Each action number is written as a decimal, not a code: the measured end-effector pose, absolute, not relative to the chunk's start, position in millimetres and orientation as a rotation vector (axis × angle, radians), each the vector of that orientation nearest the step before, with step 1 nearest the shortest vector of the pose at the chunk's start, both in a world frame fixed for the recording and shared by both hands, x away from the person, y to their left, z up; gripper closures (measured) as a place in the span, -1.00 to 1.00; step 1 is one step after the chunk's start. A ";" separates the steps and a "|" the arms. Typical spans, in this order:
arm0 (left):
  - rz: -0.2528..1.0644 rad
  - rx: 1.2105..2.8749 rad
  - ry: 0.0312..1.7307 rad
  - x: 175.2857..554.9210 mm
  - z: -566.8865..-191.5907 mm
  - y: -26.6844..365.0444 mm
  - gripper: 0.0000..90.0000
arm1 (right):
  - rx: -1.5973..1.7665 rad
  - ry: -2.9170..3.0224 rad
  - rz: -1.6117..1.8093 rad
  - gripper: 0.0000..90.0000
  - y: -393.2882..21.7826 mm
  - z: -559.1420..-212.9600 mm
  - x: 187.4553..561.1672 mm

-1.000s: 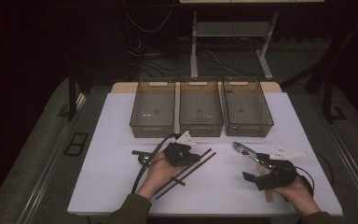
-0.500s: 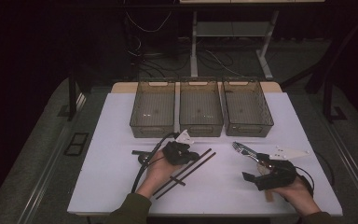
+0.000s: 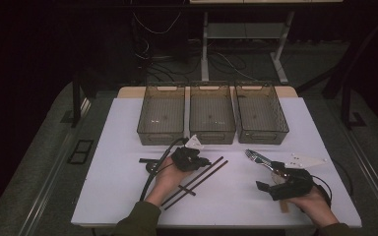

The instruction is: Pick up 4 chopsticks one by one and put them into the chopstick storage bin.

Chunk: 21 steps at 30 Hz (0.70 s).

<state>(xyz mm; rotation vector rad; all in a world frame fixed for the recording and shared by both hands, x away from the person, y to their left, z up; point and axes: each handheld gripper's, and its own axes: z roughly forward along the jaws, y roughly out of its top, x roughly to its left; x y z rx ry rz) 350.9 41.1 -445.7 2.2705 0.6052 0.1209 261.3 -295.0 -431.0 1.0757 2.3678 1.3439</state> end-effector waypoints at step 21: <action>0.150 2.257 0.654 367.2 -450.5 28.6 0.99 | 1.074 2.365 1.351 -0.93 -295.4 -430.5 260.9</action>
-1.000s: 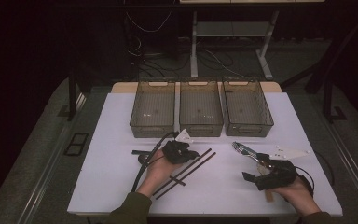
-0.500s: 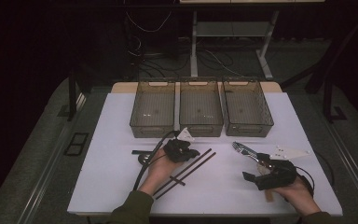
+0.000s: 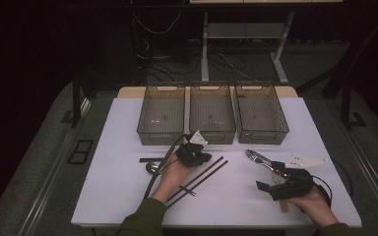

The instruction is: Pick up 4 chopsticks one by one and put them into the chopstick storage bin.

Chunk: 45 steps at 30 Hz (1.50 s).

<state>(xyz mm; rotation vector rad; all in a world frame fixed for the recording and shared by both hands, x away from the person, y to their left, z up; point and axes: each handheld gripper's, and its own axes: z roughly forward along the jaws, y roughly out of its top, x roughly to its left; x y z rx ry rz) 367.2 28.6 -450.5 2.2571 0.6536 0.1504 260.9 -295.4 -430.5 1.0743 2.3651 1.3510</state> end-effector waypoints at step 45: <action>0.184 2.243 0.634 372.2 -419.3 45.8 0.67 | 1.060 2.367 1.358 -0.93 -295.5 -430.0 259.5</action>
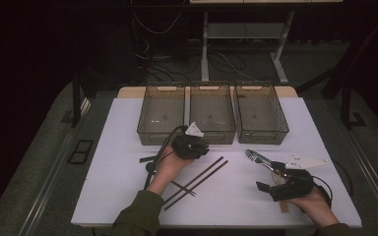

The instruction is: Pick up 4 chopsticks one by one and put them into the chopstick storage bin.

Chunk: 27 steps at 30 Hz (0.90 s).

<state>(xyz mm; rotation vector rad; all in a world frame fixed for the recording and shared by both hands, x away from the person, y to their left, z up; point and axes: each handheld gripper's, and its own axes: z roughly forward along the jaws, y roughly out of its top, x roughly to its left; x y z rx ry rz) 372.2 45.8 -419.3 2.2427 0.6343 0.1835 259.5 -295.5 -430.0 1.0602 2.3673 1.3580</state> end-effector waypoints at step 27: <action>0.253 2.138 0.800 356.7 -412.1 205.7 0.53 | 1.057 2.367 1.363 -0.93 -294.6 -430.4 259.0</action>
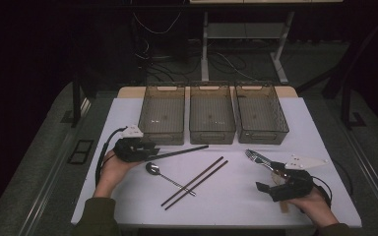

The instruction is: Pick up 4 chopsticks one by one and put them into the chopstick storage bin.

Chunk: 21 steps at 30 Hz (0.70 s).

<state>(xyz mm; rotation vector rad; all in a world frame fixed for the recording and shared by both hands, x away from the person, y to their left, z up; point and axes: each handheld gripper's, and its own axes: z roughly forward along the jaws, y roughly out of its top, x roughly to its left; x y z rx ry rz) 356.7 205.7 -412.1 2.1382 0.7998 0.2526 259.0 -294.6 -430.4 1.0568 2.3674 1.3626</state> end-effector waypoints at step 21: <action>0.179 2.259 0.809 362.0 -443.0 228.3 0.48 | 1.058 2.373 1.361 -0.93 -293.7 -431.1 259.1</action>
